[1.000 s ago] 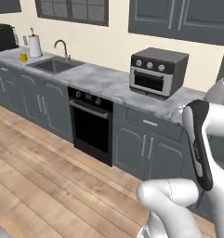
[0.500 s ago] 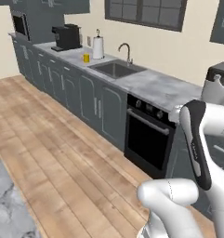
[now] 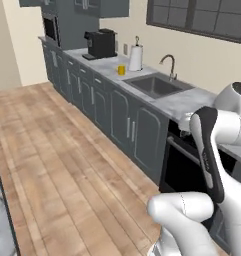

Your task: Move the mug from next to the sink to the open cabinet. Then, move the bowl with the orange to the fridge to clear the area for faucet cleaning.

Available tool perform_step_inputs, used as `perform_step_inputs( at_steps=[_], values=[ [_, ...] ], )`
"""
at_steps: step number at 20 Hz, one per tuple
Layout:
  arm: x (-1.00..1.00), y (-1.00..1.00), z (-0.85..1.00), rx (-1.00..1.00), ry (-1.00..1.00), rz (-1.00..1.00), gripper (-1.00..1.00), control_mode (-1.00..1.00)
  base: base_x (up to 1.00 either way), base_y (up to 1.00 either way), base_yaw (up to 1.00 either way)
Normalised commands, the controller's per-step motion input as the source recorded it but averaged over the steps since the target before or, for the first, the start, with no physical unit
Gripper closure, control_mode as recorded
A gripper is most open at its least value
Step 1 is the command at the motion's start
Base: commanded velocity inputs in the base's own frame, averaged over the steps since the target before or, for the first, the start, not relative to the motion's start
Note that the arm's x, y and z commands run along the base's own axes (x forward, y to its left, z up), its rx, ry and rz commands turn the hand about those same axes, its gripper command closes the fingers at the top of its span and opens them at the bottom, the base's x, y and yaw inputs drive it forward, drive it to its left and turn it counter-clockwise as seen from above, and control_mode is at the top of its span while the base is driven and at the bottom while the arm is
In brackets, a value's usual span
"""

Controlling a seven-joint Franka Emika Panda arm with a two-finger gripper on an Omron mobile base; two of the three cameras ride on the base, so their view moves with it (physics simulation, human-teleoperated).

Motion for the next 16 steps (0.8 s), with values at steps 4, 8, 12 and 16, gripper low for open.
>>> perform_step_inputs(
  at_steps=[4, 8, 12, 16],
  values=[
    [0.0, 0.0, 0.0, 0.0, 0.0, 0.0, -1.0, 1.0, 1.0, -0.04, 0.15],
    [0.0, 0.0, 0.0, 0.0, 0.0, 0.0, -1.0, 1.0, 1.0, 0.0, 0.09],
    [0.0, 0.0, 0.0, 0.0, 0.0, 0.0, -1.0, 1.0, 1.0, -0.02, 0.08],
    [0.0, 0.0, 0.0, 0.0, 0.0, 0.0, -1.0, 1.0, 1.0, -0.07, 0.01]
  ],
)
